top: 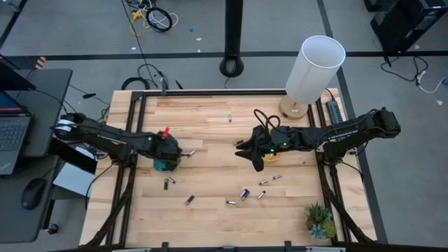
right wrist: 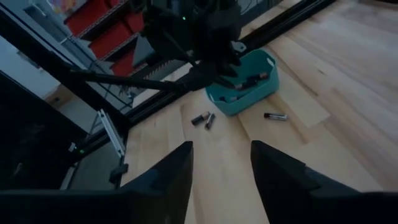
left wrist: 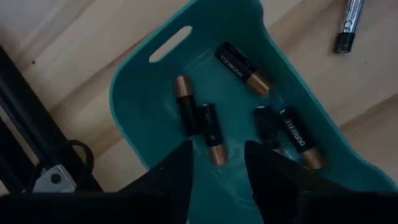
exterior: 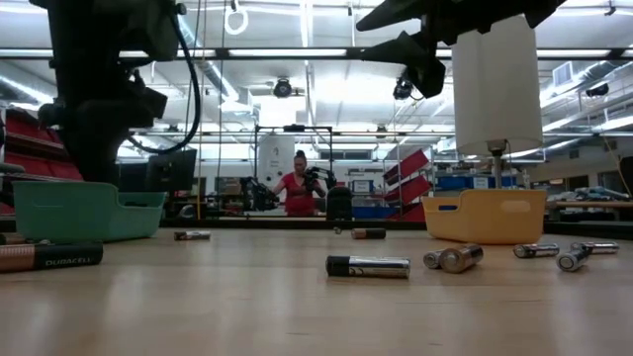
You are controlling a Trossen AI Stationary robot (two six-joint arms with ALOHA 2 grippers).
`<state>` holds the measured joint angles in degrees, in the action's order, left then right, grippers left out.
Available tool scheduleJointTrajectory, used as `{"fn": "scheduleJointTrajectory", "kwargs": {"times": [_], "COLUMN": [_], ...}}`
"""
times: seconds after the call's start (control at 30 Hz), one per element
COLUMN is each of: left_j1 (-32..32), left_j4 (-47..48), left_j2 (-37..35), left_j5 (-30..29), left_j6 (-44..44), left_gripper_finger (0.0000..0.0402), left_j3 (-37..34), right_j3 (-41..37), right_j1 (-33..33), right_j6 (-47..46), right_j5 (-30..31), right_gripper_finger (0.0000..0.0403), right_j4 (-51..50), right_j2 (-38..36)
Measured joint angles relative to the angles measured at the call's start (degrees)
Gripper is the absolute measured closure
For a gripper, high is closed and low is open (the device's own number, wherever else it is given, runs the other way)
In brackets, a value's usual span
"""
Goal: Sort batteries
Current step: Put the silver battery into the yellow bin
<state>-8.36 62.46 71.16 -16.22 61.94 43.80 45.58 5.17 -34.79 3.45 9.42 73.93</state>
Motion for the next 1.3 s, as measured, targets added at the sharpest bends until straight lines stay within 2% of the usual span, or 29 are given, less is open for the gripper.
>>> {"fn": "scheduleJointTrajectory", "kwargs": {"times": [0.1,0.17,0.27,0.4,0.5,0.7,0.9,1.1,1.3], "left_j1": [0.00,-0.31,-1.32,-1.54,-0.88,-0.66,-0.66,-0.66,-0.66], "left_j4": [-0.94,-4.74,-17.21,-37.40,-44.47,-48.46,-52.19,-56.01,-55.73], "left_j2": [-0.01,-0.07,-0.07,1.63,4.12,9.32,12.93,14.78,14.75], "left_j5": [-0.77,-1.46,-3.29,-3.82,-3.85,-2.45,-2.02,-0.75,0.35], "left_j6": [-0.58,-3.04,-9.67,-17.01,-18.17,-15.72,-14.83,-14.76,-13.53], "left_gripper_finger": [0.0235,0.0234,0.0234,0.0235,0.0235,0.0234,0.0234,0.0234,0.0234], "left_j3": [2.71,4.95,7.82,8.10,8.10,8.01,8.01,7.99,8.03], "right_j3": [0.00,0.00,0.00,0.00,0.00,-0.01,0.00,-0.03,-0.04], "right_j1": [0.00,0.34,1.38,3.17,5.79,13.73,21.64,23.76,23.76], "right_j6": [0.05,0.74,1.93,4.26,6.30,9.69,13.88,14.97,19.32], "right_j5": [-0.17,-1.54,-2.71,-3.39,-4.94,-5.81,-4.65,-4.58,-4.44], "right_gripper_finger": [0.0240,0.0241,0.0241,0.0238,0.0239,0.0239,0.0246,0.0249,0.0251], "right_j4": [-0.28,-0.76,-4.72,-13.81,-19.65,-29.76,-33.03,-32.45,-28.74], "right_j2": [0.00,0.00,0.00,0.00,0.00,0.04,1.29,7.51,12.57]}}
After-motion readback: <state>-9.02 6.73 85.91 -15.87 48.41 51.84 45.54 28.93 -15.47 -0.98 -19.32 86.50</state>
